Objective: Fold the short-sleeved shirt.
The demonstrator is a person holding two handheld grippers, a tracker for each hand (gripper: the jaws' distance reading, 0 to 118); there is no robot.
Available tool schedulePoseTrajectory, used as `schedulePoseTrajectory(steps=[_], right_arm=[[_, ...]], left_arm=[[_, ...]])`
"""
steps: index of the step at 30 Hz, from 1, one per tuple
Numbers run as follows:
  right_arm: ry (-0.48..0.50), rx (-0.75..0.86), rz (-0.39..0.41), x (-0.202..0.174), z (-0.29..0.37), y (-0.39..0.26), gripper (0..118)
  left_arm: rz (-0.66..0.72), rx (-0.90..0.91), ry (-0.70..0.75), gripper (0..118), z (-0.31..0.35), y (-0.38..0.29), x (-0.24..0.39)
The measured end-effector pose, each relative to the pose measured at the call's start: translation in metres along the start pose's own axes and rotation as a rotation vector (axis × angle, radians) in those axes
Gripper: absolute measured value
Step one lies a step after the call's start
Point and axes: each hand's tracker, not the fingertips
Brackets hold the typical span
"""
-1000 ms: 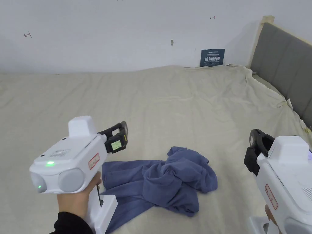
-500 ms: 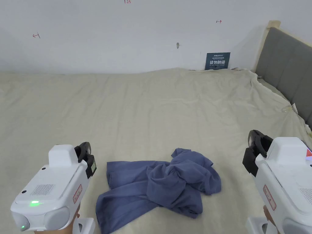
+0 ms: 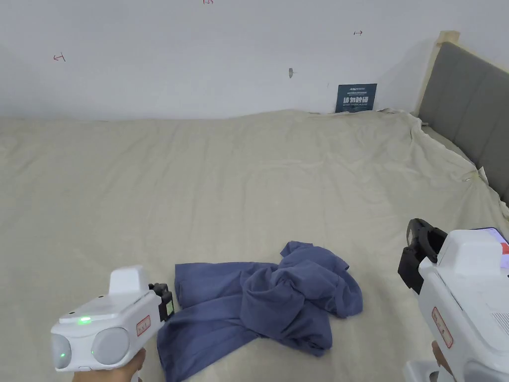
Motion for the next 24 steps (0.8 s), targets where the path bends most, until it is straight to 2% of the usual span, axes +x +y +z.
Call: schedulePoseTrajectory(steps=[6,7,9,10,11,12,13,16,17,19,21,22,23,24], right_arm=[[0.006,-0.021,0.000,0.000,-0.002,-0.005,0],[0.007,-0.026,-0.001,0.000,-0.003,-0.006,0],[0.008,-0.034,-0.002,0.000,-0.003,-0.008,0],[0.009,-0.038,-0.004,0.000,-0.003,-0.009,0],[0.010,-0.041,-0.005,0.000,-0.003,-0.010,0],[0.011,-0.045,-0.005,0.000,-0.003,-0.011,0],[0.012,-0.048,-0.006,0.000,-0.003,-0.012,0],[0.015,-0.064,-0.010,0.006,-0.012,-0.021,0],[0.018,-0.073,-0.014,0.009,-0.016,-0.025,0],[0.019,-0.079,-0.021,0.010,-0.018,-0.029,0],[0.021,-0.089,-0.025,0.007,-0.018,-0.029,0],[0.022,-0.092,-0.026,0.007,-0.018,-0.029,0],[0.022,-0.095,-0.025,0.007,-0.019,-0.030,0],[0.022,-0.098,-0.025,0.006,-0.019,-0.029,0]], left_arm=[[0.048,-0.244,0.002,0,-0.033,-0.032,-0.001],[0.052,-0.263,0.004,3,-0.038,-0.037,-0.001],[0.048,-0.313,0.020,32,-0.045,-0.046,0.000],[0.058,-0.305,0.027,52,-0.046,-0.050,0.001],[0.070,-0.311,0.039,77,-0.048,-0.055,0.000],[0.081,-0.316,0.047,88,-0.050,-0.058,0.000],[0.084,-0.327,0.057,91,-0.053,-0.060,0.001],[0.071,-0.347,0.072,90,-0.061,-0.066,0.002],[0.054,-0.354,0.085,80,-0.064,-0.069,0.004],[0.014,-0.359,0.093,52,-0.068,-0.074,0.008],[-0.083,-0.371,0.164,45,-0.073,-0.081,0.014],[-0.075,-0.360,0.117,39,-0.072,-0.081,0.015],[-0.070,-0.366,0.132,20,-0.071,-0.078,0.017],[-0.078,-0.365,0.126,7,-0.071,-0.078,0.017]])
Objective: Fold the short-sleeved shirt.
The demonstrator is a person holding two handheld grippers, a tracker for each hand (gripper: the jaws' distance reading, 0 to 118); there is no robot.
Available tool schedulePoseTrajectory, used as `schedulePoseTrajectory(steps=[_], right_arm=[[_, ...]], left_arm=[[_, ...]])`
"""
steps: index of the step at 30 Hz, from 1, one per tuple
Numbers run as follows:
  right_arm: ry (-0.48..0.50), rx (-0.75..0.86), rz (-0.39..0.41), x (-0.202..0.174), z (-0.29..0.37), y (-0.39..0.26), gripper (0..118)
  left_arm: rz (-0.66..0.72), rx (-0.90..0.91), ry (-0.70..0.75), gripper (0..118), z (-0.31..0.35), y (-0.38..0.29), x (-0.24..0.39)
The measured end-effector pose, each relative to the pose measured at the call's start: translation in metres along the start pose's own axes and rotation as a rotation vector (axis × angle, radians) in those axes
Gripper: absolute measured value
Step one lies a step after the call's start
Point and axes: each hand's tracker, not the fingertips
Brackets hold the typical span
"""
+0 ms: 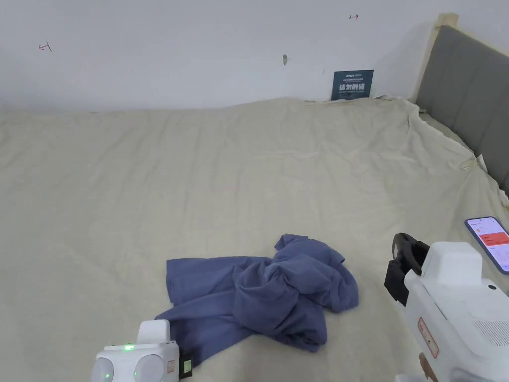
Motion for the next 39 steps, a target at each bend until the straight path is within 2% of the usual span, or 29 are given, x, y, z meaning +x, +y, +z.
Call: schedulePoseTrajectory(steps=[3,10,15,16,17,19,20,22,26,30,34,39], right_arm=[[0.001,-0.011,-0.006,0.001,-0.003,0.000,0],[0.015,-0.093,-0.023,0.015,-0.033,-0.005,0],[0.045,-0.271,0.036,0.016,-0.083,-0.012,4],[0.059,-0.291,0.030,0.021,-0.098,-0.019,13],[0.063,-0.331,0.045,0.022,-0.110,-0.023,32],[0.087,-0.392,0.045,0.023,-0.134,-0.032,60],[0.081,-0.432,0.057,0.024,-0.147,-0.037,70],[0.098,-0.476,0.059,0.026,-0.168,-0.048,70],[0.102,-0.587,0.034,0.017,-0.201,-0.070,90],[0.065,-0.654,0.066,0.015,-0.221,-0.089,86],[0.075,-0.711,0.024,0.007,-0.220,-0.098,77],[0.110,-0.766,-0.020,-0.006,-0.214,-0.114,30]], left_arm=[[0.022,0.018,-0.112,3,0.003,0.002,-0.009],[0.068,0.152,-0.158,1,0.038,0.010,-0.025],[0.035,0.215,-0.166,1,0.069,0.022,-0.030],[0.031,0.222,-0.168,1,0.072,0.025,-0.031],[0.029,0.246,-0.165,1,0.075,0.026,-0.031],[0.023,0.280,-0.167,1,0.080,0.029,-0.032],[0.021,0.283,-0.163,1,0.080,0.031,-0.032],[0.026,0.284,-0.161,1,0.078,0.033,-0.035],[0.053,0.273,-0.173,1,0.070,0.036,-0.039],[0.060,0.262,-0.172,1,0.065,0.038,-0.043],[0.058,0.254,-0.170,1,0.061,0.038,-0.045],[0.066,0.244,-0.175,1,0.058,0.038,-0.046]])
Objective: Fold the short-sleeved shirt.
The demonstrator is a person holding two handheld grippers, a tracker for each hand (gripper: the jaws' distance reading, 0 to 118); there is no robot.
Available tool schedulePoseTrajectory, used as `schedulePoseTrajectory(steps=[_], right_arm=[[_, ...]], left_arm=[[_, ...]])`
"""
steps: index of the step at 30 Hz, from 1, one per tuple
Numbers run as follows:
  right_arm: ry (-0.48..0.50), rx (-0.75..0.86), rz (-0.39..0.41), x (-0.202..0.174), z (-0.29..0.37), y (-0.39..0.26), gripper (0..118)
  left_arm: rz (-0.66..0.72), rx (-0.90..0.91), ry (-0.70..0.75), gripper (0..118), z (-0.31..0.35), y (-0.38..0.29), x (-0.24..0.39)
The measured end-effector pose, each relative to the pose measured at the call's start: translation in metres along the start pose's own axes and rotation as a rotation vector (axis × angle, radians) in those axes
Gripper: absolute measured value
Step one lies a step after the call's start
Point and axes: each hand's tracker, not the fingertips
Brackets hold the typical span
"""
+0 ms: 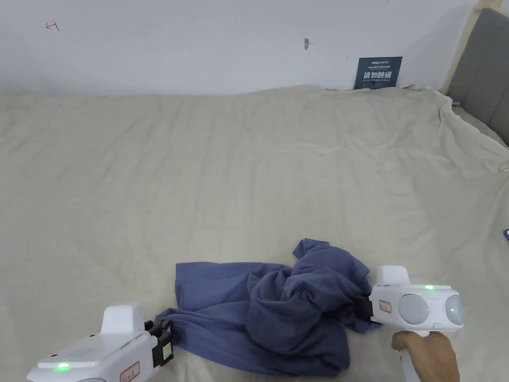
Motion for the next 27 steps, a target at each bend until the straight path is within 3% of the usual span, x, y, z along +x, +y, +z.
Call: schedulePoseTrajectory(steps=[3,7,15,21,27], right_arm=[[0.002,0.029,-0.020,-0.003,0.010,-0.005,8],[0.001,0.089,0.006,0.007,0.023,-0.001,8],[0.066,0.323,-0.030,0.017,0.115,0.023,8],[0.087,0.509,-0.072,0.039,0.172,0.049,8],[0.072,0.594,-0.074,0.047,0.206,0.076,8]], left_arm=[[0.006,0.000,-0.001,1,0.000,0.000,-0.001],[0.027,0.008,-0.017,1,0.003,0.001,-0.003],[0.088,0.057,-0.044,1,0.017,0.016,-0.013],[0.126,0.146,-0.017,1,0.035,0.052,-0.033],[0.138,0.251,0.034,1,0.056,0.103,-0.056]])
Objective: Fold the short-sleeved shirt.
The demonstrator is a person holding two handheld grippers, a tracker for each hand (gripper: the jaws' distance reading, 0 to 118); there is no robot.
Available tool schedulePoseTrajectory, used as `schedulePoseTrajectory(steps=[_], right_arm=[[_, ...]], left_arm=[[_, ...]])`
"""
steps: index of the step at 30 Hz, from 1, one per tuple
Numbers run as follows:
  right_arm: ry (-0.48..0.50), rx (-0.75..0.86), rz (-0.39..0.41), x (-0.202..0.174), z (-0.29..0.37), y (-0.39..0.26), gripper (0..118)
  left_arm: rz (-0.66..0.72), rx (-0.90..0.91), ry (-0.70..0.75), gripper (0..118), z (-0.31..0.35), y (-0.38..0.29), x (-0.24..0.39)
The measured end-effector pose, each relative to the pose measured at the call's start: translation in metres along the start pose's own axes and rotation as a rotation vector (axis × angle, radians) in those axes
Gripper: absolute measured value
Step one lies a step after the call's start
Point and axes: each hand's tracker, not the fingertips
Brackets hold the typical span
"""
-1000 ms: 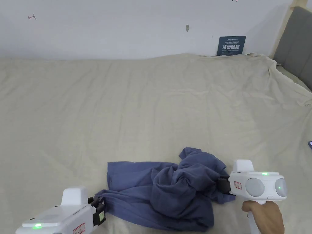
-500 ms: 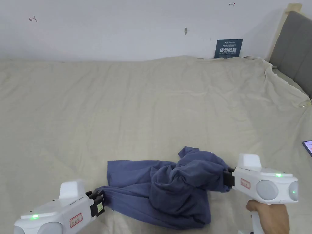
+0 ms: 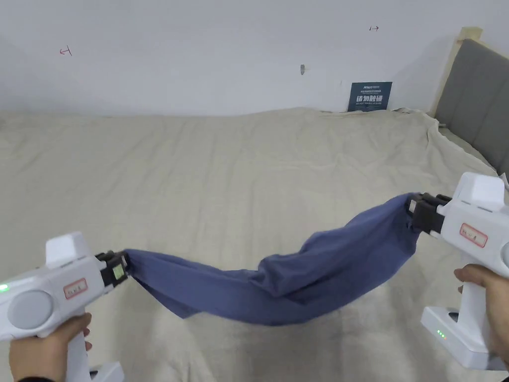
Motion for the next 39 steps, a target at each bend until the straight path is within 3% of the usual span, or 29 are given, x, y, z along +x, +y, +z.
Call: schedulePoseTrajectory(steps=[17,24,31,39], right_arm=[[-0.011,0.165,-0.017,-0.032,-0.080,0.131,8],[-0.019,0.237,-0.010,-0.035,-0.090,0.158,8],[-0.032,0.169,0.011,-0.026,-0.104,0.117,8],[-0.063,-0.039,0.017,-0.011,-0.115,0.011,8]], left_arm=[[-0.045,0.270,0.113,1,-0.014,0.190,0.006],[-0.050,0.372,0.122,1,-0.003,0.234,0.011],[-0.058,0.312,0.128,1,-0.017,0.212,0.004],[-0.108,0.114,0.197,1,-0.049,0.110,-0.023]])
